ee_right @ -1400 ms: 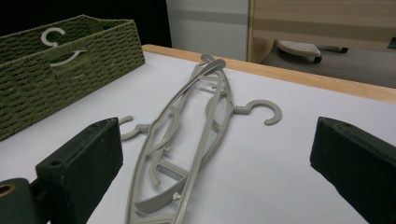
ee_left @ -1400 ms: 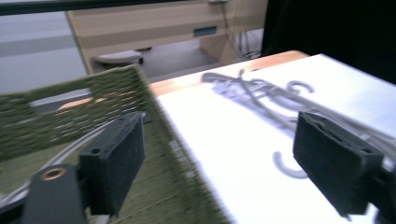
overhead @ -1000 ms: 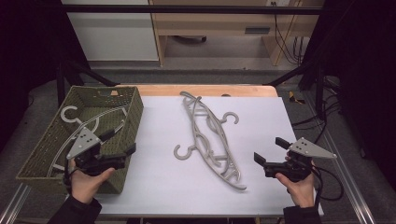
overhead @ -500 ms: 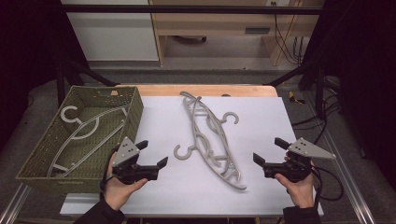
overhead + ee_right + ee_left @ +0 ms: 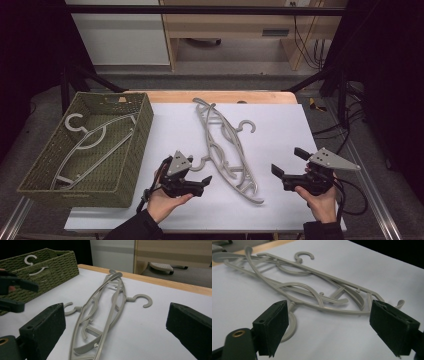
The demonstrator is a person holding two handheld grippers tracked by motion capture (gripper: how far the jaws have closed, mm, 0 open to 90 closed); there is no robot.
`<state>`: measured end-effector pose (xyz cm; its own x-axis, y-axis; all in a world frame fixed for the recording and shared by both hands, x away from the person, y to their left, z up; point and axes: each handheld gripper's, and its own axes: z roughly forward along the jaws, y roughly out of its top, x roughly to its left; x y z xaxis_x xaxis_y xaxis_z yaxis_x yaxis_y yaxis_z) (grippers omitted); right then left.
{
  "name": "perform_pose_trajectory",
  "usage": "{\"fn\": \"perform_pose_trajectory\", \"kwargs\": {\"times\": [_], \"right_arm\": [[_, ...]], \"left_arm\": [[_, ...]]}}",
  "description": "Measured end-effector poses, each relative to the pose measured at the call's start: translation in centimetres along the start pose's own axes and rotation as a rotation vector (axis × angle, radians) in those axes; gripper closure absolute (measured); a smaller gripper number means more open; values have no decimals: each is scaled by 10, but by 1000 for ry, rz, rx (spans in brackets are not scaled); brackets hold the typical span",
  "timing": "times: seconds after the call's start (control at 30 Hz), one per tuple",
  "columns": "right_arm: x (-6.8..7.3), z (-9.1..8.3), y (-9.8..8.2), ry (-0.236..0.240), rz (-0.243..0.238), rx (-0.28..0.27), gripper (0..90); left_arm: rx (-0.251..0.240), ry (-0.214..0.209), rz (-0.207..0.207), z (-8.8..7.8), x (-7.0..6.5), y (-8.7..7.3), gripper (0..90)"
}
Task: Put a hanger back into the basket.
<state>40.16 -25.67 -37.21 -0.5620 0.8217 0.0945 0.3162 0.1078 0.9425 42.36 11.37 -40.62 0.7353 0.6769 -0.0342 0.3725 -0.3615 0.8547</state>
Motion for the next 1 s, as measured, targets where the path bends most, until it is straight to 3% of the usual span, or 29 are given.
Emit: {"fn": "perform_pose_trajectory", "kwargs": {"times": [0.17, 0.33, 0.7, 1.0], "right_arm": [[0, 0, 0, -1, -2, -1, 28], [-1, -2, 1, 1, -1, -5, 28], [1, 2, 0, 3, -1, 5, 28], [0, 1, 0, 5, -1, 0, 28]], "left_arm": [[34, -5, -23, 21, -3, 0, 162], [58, 14, -63, 40, 4, -1, 168], [99, 38, -77, 74, 0, -7, 184], [124, 77, -122, 99, -5, -9, 206]]}}
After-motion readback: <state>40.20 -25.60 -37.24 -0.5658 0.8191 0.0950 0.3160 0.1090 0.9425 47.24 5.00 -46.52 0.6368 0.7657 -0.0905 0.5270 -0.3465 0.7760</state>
